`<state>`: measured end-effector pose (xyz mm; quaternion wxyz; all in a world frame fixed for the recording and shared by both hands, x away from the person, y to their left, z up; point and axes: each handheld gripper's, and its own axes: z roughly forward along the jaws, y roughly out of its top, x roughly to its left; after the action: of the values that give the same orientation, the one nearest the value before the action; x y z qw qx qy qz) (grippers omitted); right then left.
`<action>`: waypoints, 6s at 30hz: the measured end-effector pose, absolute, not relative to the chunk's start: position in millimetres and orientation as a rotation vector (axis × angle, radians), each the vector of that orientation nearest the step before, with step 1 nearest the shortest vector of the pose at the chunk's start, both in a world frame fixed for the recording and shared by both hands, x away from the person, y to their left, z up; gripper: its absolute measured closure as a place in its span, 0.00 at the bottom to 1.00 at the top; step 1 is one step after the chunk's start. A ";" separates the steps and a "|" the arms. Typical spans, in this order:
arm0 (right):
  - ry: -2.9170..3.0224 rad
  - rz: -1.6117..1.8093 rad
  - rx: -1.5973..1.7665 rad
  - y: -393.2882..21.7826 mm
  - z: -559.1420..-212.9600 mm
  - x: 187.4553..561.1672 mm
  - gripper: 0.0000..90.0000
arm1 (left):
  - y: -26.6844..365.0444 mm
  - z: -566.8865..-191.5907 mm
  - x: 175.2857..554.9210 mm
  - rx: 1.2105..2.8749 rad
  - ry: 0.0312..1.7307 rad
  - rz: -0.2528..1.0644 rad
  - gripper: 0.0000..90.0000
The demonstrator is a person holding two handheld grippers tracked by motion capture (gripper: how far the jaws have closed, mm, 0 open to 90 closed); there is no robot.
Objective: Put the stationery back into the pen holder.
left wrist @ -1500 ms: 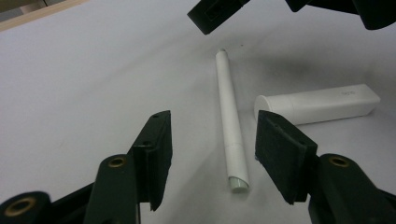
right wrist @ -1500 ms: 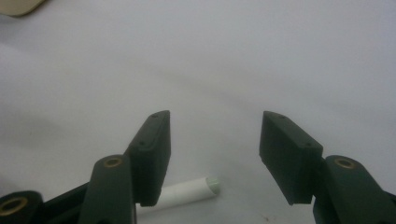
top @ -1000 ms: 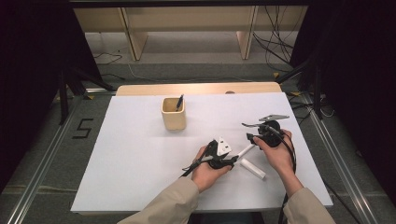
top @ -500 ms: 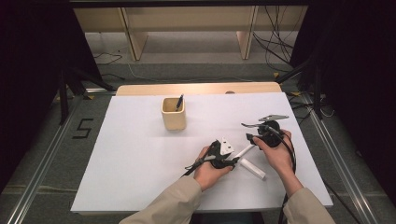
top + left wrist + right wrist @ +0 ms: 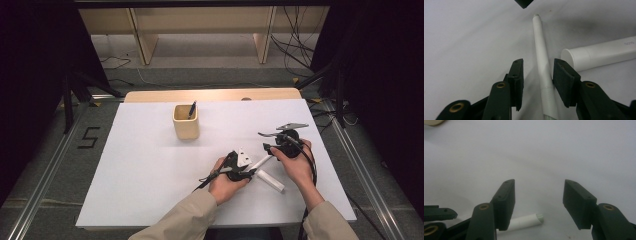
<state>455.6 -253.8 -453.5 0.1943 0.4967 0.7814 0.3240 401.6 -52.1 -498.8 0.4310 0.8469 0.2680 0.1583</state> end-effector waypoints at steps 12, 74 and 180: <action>2.197 0.906 1.393 -252.6 -454.0 455.5 0.49 | -55.0 -499.3 398.2 2.121 0.662 0.410 0.71; 2.207 0.907 1.384 -250.8 -454.6 455.3 0.48 | -63.8 -499.9 390.1 2.144 0.742 0.421 0.86; 2.347 1.420 1.460 -189.4 -455.0 443.6 0.32 | 18.2 -469.9 376.0 1.911 0.822 0.515 0.88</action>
<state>443.6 -189.4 -455.0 0.0171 0.4699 0.7550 0.4570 376.0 18.2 -469.9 0.4785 0.7830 0.3368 0.2109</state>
